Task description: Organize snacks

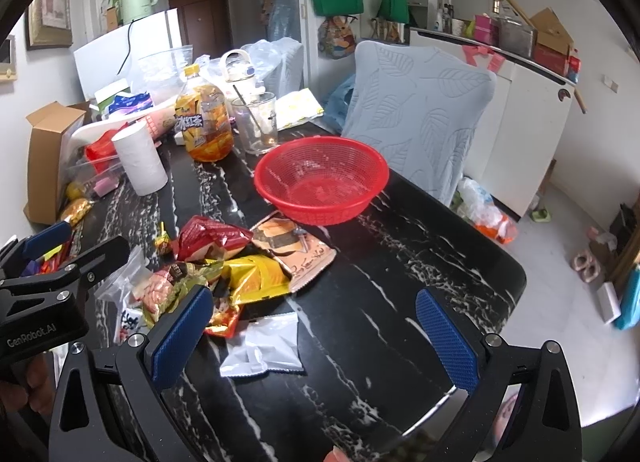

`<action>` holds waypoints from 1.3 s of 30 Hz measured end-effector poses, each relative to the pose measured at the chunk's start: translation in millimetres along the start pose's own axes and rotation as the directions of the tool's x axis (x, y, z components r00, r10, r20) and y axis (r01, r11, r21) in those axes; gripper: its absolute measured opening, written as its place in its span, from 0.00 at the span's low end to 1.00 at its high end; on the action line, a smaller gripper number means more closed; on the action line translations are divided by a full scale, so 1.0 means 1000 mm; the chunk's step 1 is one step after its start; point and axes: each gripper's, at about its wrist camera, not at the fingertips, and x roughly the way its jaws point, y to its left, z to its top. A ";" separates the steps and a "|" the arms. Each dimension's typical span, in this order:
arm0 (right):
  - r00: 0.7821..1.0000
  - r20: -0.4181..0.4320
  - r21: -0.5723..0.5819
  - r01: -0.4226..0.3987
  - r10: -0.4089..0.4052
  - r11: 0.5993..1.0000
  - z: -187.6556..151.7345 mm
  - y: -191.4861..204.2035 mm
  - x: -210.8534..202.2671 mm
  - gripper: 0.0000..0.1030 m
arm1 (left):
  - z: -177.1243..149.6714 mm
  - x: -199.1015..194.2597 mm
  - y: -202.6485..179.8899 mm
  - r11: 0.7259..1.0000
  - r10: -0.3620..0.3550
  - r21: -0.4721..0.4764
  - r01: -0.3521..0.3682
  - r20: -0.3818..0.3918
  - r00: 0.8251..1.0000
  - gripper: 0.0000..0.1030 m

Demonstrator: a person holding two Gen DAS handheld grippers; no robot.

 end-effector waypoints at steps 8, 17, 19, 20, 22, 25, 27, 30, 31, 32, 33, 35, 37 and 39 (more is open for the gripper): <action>1.000 -0.001 0.002 -0.007 0.007 1.000 -0.001 0.001 0.000 1.00 | 0.000 -0.001 -0.001 1.000 -0.007 0.002 0.007 0.000 1.000 1.00; 1.000 0.002 0.000 -0.002 0.002 1.000 -0.001 0.001 -0.001 1.00 | 0.000 -0.001 -0.001 1.000 -0.006 0.001 0.006 -0.005 1.000 1.00; 1.000 0.002 0.001 -0.003 0.003 1.000 -0.001 0.001 -0.001 1.00 | 0.000 -0.001 -0.001 1.000 -0.008 0.002 0.008 -0.005 1.000 1.00; 1.000 0.001 0.000 -0.003 0.003 1.000 -0.001 0.001 -0.001 1.00 | 0.000 -0.001 -0.001 1.000 -0.007 0.001 0.007 -0.004 1.000 1.00; 1.000 -0.001 -0.001 -0.004 0.004 1.000 -0.002 0.002 -0.001 1.00 | 0.000 -0.002 -0.001 1.000 -0.006 0.001 0.006 -0.005 1.000 1.00; 1.000 -0.003 -0.004 -0.005 0.005 1.000 -0.002 0.001 -0.001 1.00 | 0.001 -0.002 -0.001 1.000 -0.005 0.001 0.005 -0.006 1.000 1.00; 1.000 -0.005 -0.005 -0.006 0.006 1.000 -0.002 0.001 -0.001 1.00 | 0.000 -0.002 -0.001 1.000 -0.004 0.001 0.004 -0.005 1.000 1.00; 1.000 -0.008 -0.007 -0.005 0.005 1.000 -0.002 0.001 0.000 1.00 | 0.001 -0.002 0.000 1.000 -0.004 0.001 0.004 -0.005 1.000 1.00; 1.000 -0.006 -0.006 -0.006 0.006 1.000 -0.002 0.001 0.000 1.00 | 0.001 -0.002 0.000 1.000 -0.004 0.001 0.004 -0.005 1.000 1.00; 1.000 -0.006 -0.007 -0.006 0.006 1.000 -0.002 0.002 0.000 1.00 | 0.001 -0.002 0.000 1.000 -0.004 0.001 0.004 -0.005 1.000 1.00; 1.000 -0.006 -0.008 -0.006 0.006 1.000 -0.002 0.002 0.000 1.00 | 0.001 -0.002 0.000 1.000 -0.004 0.001 0.004 -0.006 1.000 1.00; 1.000 -0.006 -0.007 -0.005 0.005 1.000 -0.002 0.002 0.000 1.00 | 0.001 -0.001 0.001 1.000 -0.003 -0.001 0.003 -0.007 1.000 1.00; 1.000 -0.005 -0.009 -0.003 0.003 1.000 -0.002 0.002 0.001 1.00 | 0.001 -0.001 0.001 1.000 -0.003 0.001 0.003 -0.007 1.000 1.00; 1.000 -0.005 -0.008 -0.003 0.003 1.000 -0.002 0.002 0.001 1.00 | 0.001 -0.001 0.001 1.000 -0.002 0.001 0.002 -0.007 1.000 1.00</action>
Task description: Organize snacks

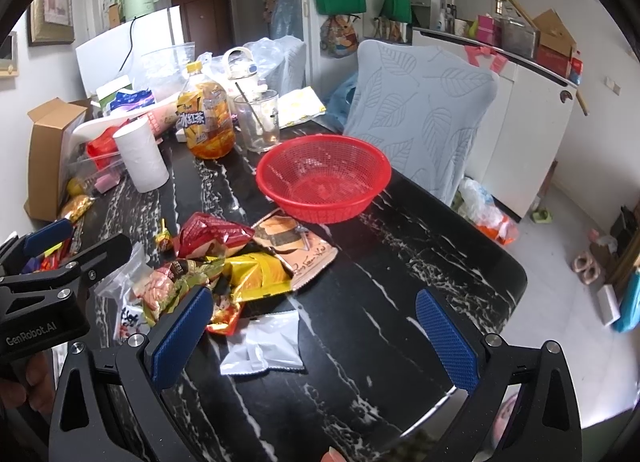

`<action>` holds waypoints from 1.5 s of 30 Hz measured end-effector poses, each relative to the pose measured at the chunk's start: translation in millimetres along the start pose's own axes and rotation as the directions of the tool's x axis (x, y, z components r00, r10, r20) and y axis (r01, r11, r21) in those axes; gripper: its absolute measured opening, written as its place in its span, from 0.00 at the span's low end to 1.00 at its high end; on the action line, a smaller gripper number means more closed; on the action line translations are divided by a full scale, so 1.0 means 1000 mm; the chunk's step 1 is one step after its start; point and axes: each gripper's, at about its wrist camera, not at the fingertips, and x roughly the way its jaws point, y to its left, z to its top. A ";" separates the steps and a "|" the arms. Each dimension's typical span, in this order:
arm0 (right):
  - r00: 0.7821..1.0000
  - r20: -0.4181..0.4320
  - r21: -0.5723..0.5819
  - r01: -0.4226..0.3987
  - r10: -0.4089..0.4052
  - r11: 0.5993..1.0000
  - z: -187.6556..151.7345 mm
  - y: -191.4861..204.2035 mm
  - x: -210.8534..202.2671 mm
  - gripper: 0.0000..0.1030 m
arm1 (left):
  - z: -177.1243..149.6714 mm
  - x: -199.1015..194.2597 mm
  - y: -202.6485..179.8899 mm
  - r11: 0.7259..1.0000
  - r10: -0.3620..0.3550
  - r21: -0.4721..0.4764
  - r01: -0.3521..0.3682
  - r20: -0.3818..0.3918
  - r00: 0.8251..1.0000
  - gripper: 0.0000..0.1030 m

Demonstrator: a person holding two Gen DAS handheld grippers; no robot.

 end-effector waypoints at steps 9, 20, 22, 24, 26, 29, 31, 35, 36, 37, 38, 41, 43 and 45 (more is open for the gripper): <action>1.000 -0.002 0.008 -0.007 0.007 1.000 -0.002 -0.002 0.002 1.00 | 0.000 0.002 -0.002 1.000 0.002 0.010 -0.002 -0.005 1.000 1.00; 0.998 -0.033 0.009 -0.048 0.049 0.999 -0.008 -0.005 0.013 1.00 | -0.006 0.015 -0.005 1.000 -0.008 0.009 0.008 -0.033 0.999 1.00; 0.997 -0.044 0.003 -0.066 0.066 0.998 -0.010 -0.004 0.016 1.00 | -0.009 0.018 -0.006 1.000 -0.011 0.010 0.011 -0.041 0.999 1.00; 0.995 -0.058 -0.006 -0.086 0.085 0.996 -0.012 -0.003 0.020 1.00 | -0.011 0.022 -0.007 1.000 -0.007 0.011 0.008 -0.048 0.999 1.00; 0.992 -0.073 -0.015 -0.101 0.099 0.995 -0.015 -0.002 0.025 1.00 | -0.013 0.025 -0.008 1.000 -0.008 0.010 0.009 -0.052 0.999 1.00; 0.988 -0.097 -0.022 -0.121 0.118 0.992 -0.018 -0.001 0.032 1.00 | -0.017 0.030 -0.009 1.000 -0.011 0.009 0.012 -0.064 0.998 1.00; 0.985 -0.114 -0.024 -0.132 0.129 0.991 -0.020 -0.002 0.038 1.00 | -0.019 0.032 -0.009 1.000 -0.006 0.007 0.007 -0.070 0.998 1.00; 0.975 -0.160 -0.025 -0.163 0.157 0.986 -0.026 0.000 0.051 1.00 | -0.027 0.033 -0.003 1.000 0.011 -0.014 -0.012 -0.073 0.997 1.00; 0.971 -0.175 -0.024 -0.172 0.165 0.985 -0.027 0.001 0.056 1.00 | -0.028 0.033 -0.002 1.000 0.013 -0.020 -0.014 -0.074 0.997 1.00; 0.964 -0.198 -0.021 -0.186 0.178 0.982 -0.029 0.003 0.061 1.00 | -0.029 0.034 0.000 0.999 0.015 -0.027 -0.017 -0.076 0.997 1.00; 0.959 -0.211 -0.018 -0.197 0.189 0.980 -0.031 0.004 0.064 1.00 | -0.029 0.034 0.001 0.999 0.019 -0.030 -0.021 -0.078 0.997 1.00; 0.947 -0.239 -0.017 -0.226 0.215 0.974 -0.035 0.008 0.073 1.00 | -0.030 0.033 0.004 0.999 0.045 -0.024 -0.047 -0.076 0.996 1.00; 0.943 -0.249 -0.027 -0.236 0.222 0.971 -0.038 0.012 0.079 1.00 | -0.030 0.032 0.006 0.998 0.055 -0.023 -0.057 -0.073 0.996 1.00; 0.941 -0.257 -0.036 -0.238 0.222 0.971 -0.040 0.015 0.084 1.00 | -0.030 0.032 0.008 0.998 0.055 -0.028 -0.057 -0.073 0.996 1.00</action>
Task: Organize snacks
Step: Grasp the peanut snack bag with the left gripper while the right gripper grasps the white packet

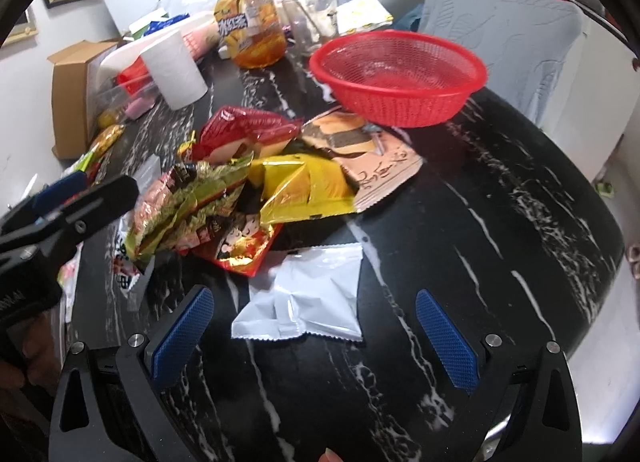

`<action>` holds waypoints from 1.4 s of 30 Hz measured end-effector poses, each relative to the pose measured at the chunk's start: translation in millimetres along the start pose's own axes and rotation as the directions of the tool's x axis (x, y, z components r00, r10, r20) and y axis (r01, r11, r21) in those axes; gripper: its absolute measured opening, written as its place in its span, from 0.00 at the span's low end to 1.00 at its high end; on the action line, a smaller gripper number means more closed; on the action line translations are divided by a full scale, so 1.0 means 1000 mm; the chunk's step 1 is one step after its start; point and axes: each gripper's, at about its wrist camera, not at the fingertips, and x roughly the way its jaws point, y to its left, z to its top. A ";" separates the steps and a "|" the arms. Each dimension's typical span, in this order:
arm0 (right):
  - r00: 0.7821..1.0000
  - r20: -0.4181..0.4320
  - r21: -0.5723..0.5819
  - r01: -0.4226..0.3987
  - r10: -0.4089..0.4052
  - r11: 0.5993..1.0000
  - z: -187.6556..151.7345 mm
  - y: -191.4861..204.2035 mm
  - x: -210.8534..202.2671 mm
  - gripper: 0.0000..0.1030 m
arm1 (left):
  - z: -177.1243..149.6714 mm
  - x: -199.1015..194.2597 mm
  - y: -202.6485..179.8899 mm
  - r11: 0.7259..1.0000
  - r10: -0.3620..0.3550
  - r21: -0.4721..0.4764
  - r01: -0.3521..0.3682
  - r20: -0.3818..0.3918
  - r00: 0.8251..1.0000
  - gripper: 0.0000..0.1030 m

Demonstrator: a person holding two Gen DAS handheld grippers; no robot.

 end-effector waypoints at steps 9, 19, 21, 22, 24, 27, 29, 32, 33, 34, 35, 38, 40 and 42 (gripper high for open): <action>0.999 -0.051 -0.023 -0.014 0.013 1.000 0.002 -0.001 0.020 0.79 | -0.002 0.009 0.001 0.999 -0.039 -0.031 0.038 -0.036 0.999 1.00; 1.000 -0.025 -0.062 -0.017 0.015 0.998 -0.002 -0.009 0.014 0.56 | 0.004 0.025 -0.013 0.995 -0.096 -0.008 0.096 -0.058 0.994 1.00; 1.000 -0.025 -0.050 -0.018 0.016 0.999 -0.003 -0.016 0.012 0.56 | 0.006 0.028 -0.015 0.994 -0.109 0.002 0.109 -0.058 0.992 0.96; 1.000 -0.024 -0.045 -0.017 0.015 0.999 -0.003 -0.019 0.011 0.56 | 0.007 0.030 -0.017 0.994 -0.111 0.012 0.112 -0.062 0.992 0.90; 1.000 -0.024 -0.034 -0.012 0.011 0.999 -0.003 -0.026 0.009 0.56 | 0.008 0.034 -0.020 0.993 -0.115 0.025 0.117 -0.076 0.990 0.84; 1.000 -0.023 -0.020 -0.010 0.009 1.000 -0.004 -0.033 0.007 0.56 | 0.007 0.044 -0.022 0.990 -0.133 0.024 0.136 -0.118 0.984 0.75; 1.000 -0.022 -0.015 -0.006 0.006 1.000 -0.003 -0.035 0.007 0.56 | 0.004 0.051 -0.023 0.988 -0.153 0.012 0.157 -0.154 0.976 0.72; 1.000 -0.018 -0.011 -0.008 0.008 1.000 -0.004 -0.038 0.006 0.56 | 0.000 0.055 -0.026 0.989 -0.139 0.026 0.145 -0.160 0.977 0.62; 1.000 -0.018 -0.010 -0.009 0.009 1.000 -0.004 -0.039 0.006 0.56 | 0.000 0.054 -0.028 0.989 -0.134 0.040 0.142 -0.154 0.979 0.57; 1.000 -0.017 -0.011 -0.010 0.010 1.000 -0.004 -0.039 0.006 0.56 | 0.000 0.053 -0.029 0.988 -0.139 0.045 0.147 -0.154 0.978 0.53; 1.000 -0.017 -0.013 -0.011 0.010 1.000 -0.004 -0.038 0.006 0.56 | 0.000 0.052 -0.030 0.988 -0.140 0.048 0.149 -0.153 0.978 0.52; 1.000 -0.016 -0.016 -0.012 0.012 1.000 -0.005 -0.038 0.005 0.56 | -0.002 0.049 -0.031 0.988 -0.139 0.048 0.148 -0.159 0.977 0.50; 1.000 -0.015 -0.011 -0.019 0.019 1.000 -0.005 -0.039 0.005 0.56 | -0.003 0.044 -0.030 0.987 -0.152 0.032 0.159 -0.161 0.975 0.49; 1.000 -0.013 -0.005 -0.027 0.027 1.000 -0.006 -0.041 0.004 0.56 | -0.003 0.039 -0.030 0.987 -0.150 0.032 0.156 -0.154 0.977 0.49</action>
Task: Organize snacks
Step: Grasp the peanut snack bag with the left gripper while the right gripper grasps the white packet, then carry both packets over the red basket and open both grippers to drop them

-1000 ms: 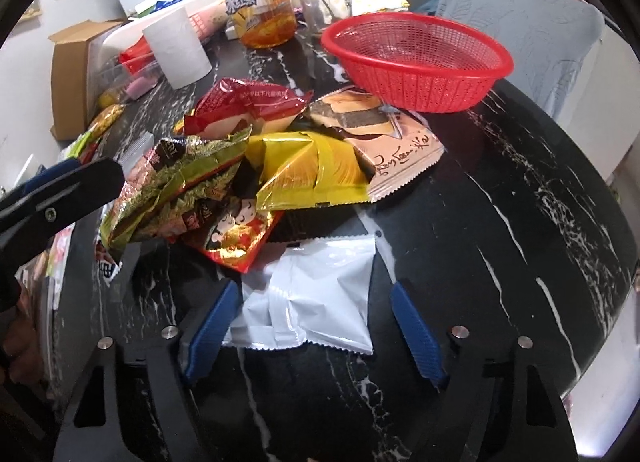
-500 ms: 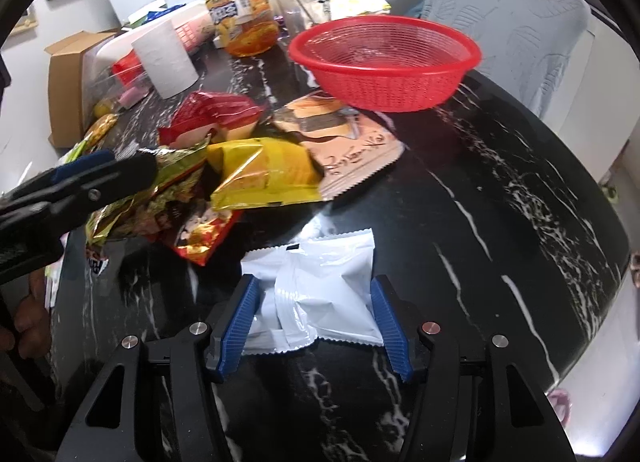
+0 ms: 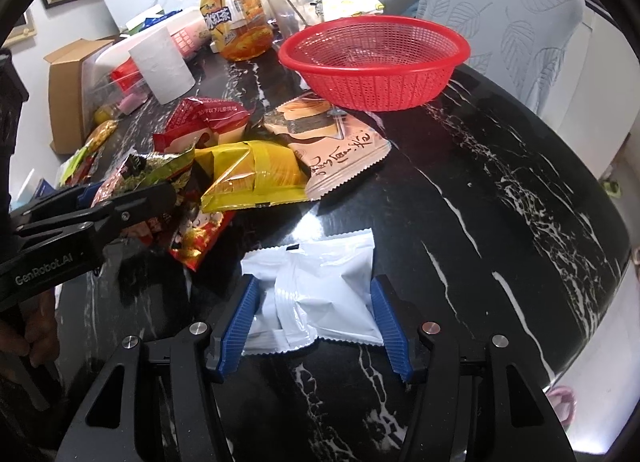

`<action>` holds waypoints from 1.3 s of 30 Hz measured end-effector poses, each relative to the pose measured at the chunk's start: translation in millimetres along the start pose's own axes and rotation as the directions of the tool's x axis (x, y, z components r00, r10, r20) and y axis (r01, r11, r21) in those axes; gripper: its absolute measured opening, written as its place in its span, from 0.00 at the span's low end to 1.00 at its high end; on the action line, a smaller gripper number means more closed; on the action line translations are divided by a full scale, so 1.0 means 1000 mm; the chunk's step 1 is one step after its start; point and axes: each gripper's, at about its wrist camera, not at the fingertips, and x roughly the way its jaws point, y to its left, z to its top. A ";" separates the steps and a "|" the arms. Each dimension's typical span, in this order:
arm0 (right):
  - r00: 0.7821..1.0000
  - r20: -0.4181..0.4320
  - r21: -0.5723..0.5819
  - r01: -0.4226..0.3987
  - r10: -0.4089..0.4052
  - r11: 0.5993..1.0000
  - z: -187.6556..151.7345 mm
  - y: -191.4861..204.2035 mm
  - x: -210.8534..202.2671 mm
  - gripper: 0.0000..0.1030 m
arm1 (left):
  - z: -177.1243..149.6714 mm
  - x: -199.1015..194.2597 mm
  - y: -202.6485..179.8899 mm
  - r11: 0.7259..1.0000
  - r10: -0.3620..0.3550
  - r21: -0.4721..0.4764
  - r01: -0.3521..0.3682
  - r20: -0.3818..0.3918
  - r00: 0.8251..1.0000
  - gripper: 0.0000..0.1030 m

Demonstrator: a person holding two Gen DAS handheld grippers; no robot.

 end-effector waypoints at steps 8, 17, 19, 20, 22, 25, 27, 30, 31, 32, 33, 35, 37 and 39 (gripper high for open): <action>1.000 0.009 0.006 -0.020 0.019 1.000 -0.008 -0.002 -0.008 0.56 | -0.007 -0.019 -0.010 1.000 -0.020 0.013 0.020 0.013 1.000 0.49; 0.998 0.048 0.006 -0.032 0.032 0.999 -0.017 -0.003 -0.024 0.56 | -0.017 -0.031 -0.025 0.999 -0.042 0.007 0.042 0.016 0.999 0.49; 0.998 0.058 0.007 -0.034 0.034 0.999 -0.020 -0.003 -0.029 0.56 | -0.019 -0.034 -0.029 0.999 -0.044 0.010 0.044 0.021 0.999 0.49; 0.997 0.063 0.007 -0.035 0.035 0.999 -0.021 -0.004 -0.031 0.56 | -0.020 -0.036 -0.032 0.999 -0.045 0.013 0.044 0.026 0.999 0.49; 0.996 0.076 0.009 -0.037 0.036 0.999 -0.025 -0.005 -0.037 0.56 | -0.021 -0.039 -0.037 0.999 -0.051 0.019 0.051 0.034 0.998 0.49; 0.995 0.095 0.015 -0.038 0.036 0.999 -0.028 -0.008 -0.046 0.56 | -0.020 -0.041 -0.043 0.998 -0.064 0.030 0.062 0.042 0.997 0.49; 0.994 0.108 0.016 -0.036 0.034 0.999 -0.028 -0.010 -0.050 0.56 | -0.017 -0.042 -0.049 0.997 -0.070 0.044 0.068 0.049 0.996 0.49; 0.991 0.129 0.023 -0.028 0.025 0.999 -0.028 -0.015 -0.058 0.56 | -0.011 -0.042 -0.058 0.995 -0.083 0.062 0.079 0.061 0.995 0.49; 0.990 0.140 0.028 -0.027 0.023 0.999 -0.027 -0.017 -0.062 0.56 | -0.008 -0.042 -0.060 0.994 -0.086 0.069 0.082 0.065 0.994 0.49; 0.989 0.146 0.032 -0.026 0.021 0.999 -0.027 -0.019 -0.064 0.56 | -0.005 -0.042 -0.063 0.994 -0.090 0.076 0.085 0.068 0.994 0.49; 0.988 0.153 0.037 -0.024 0.018 0.999 -0.025 -0.021 -0.067 0.56 | -0.002 -0.042 -0.065 0.993 -0.094 0.083 0.088 0.071 0.993 0.49; 0.986 0.165 0.043 -0.020 0.012 0.999 -0.021 -0.024 -0.070 0.56 | 0.004 -0.042 -0.070 0.991 -0.096 0.097 0.088 0.083 0.992 0.49; 0.984 0.175 0.042 -0.017 0.009 0.999 -0.017 -0.027 -0.074 0.56 | 0.010 -0.043 -0.073 0.990 -0.096 0.111 0.085 0.099 0.990 0.49; 0.983 0.183 0.041 -0.017 0.009 0.999 -0.013 -0.029 -0.077 0.56 | 0.017 -0.043 -0.076 0.989 -0.106 0.119 0.093 0.109 0.988 0.49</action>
